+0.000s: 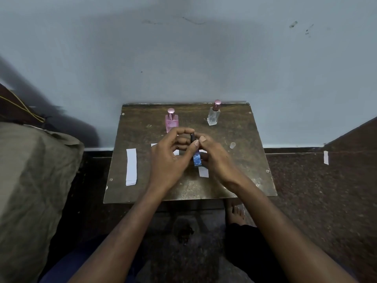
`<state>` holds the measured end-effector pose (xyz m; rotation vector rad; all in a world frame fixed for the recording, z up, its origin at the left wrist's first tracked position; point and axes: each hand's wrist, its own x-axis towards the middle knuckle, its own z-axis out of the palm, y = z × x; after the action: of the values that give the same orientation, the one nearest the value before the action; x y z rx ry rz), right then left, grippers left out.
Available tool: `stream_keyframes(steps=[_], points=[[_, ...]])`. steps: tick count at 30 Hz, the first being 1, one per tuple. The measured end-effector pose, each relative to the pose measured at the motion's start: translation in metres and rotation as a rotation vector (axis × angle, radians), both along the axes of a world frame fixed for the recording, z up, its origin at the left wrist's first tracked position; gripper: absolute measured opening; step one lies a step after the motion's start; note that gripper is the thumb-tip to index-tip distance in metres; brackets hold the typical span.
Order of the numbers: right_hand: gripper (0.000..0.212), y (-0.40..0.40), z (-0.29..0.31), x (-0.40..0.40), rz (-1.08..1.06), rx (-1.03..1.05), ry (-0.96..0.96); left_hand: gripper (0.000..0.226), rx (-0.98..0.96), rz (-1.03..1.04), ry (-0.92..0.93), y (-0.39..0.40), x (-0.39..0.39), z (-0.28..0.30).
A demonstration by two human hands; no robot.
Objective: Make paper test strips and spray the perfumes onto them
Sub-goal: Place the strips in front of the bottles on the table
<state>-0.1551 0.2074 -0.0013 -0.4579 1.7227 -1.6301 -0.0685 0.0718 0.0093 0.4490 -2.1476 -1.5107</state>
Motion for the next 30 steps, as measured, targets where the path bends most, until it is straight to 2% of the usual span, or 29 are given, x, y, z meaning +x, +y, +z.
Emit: stream_keyframes(steps=[1,3,6,9,15,19,20,25,27,30], points=[[0.049,-0.004,0.000,0.001,-0.003,-0.051,-0.111,0.028,-0.040,0.022,-0.004,-0.001,0.000,-0.001],[0.047,-0.010,0.001,0.001,-0.015,-0.133,-0.215,0.027,-0.157,0.064,-0.017,-0.001,0.000,-0.001],[0.036,-0.006,0.002,-0.005,0.009,-0.137,-0.171,0.017,-0.294,0.087,-0.026,-0.002,0.000,-0.002],[0.031,0.003,-0.001,-0.012,0.028,-0.070,-0.026,0.011,-0.241,0.095,-0.046,-0.006,-0.001,0.000],[0.022,0.007,-0.003,-0.010,0.019,-0.006,0.103,0.007,-0.123,0.095,-0.115,-0.005,-0.002,0.003],[0.018,0.012,-0.006,-0.011,0.009,0.174,0.442,0.009,-0.106,0.083,-0.150,-0.004,-0.003,0.001],[0.018,0.013,-0.007,-0.011,0.005,0.197,0.479,0.010,-0.089,0.074,-0.154,-0.004,-0.004,0.001],[0.010,0.020,0.001,-0.014,-0.100,0.121,0.344,0.017,-0.036,0.031,-0.124,-0.002,-0.011,-0.008],[0.008,0.022,0.008,-0.015,-0.221,0.018,0.203,0.025,-0.202,0.014,-0.149,-0.003,-0.014,-0.016],[0.007,0.025,0.015,-0.018,-0.285,-0.133,0.027,0.032,-0.663,-0.099,-0.320,0.002,-0.018,-0.030]])
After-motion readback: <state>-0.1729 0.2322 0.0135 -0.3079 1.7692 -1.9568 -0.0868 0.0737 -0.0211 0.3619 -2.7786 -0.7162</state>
